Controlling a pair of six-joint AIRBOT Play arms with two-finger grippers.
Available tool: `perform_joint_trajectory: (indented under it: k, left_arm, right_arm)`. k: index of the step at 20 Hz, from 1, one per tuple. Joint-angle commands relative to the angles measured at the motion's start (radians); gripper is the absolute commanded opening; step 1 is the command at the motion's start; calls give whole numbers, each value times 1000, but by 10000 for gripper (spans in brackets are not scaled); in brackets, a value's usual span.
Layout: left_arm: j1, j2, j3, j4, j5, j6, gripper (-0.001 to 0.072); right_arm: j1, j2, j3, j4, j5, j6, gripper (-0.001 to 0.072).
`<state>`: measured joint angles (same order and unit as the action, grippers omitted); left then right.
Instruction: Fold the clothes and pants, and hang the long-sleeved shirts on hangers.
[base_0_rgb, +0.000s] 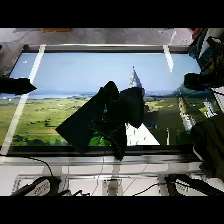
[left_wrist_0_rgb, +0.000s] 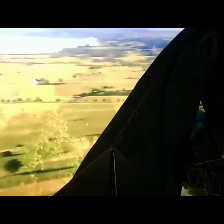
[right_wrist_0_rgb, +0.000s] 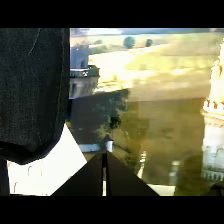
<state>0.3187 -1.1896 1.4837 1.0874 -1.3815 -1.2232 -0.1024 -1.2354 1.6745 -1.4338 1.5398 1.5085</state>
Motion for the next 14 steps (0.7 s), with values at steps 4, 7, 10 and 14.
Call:
perform_joint_trajectory:
  k: [4, 7, 10, 14]
  left_arm:
    - [1, 0, 0, 0, 0, 0, 19]
    - [1, 0, 0, 0, 0, 0, 19]
    - [1, 0, 0, 0, 0, 0, 19]
    - [1, 0, 0, 0, 0, 0, 19]
  right_arm:
    - [1, 0, 0, 0, 0, 0, 48]
    - [1, 0, 0, 0, 0, 0, 48]
    - [1, 0, 0, 0, 0, 0, 48]
    - [1, 0, 0, 0, -18, 0, 48]
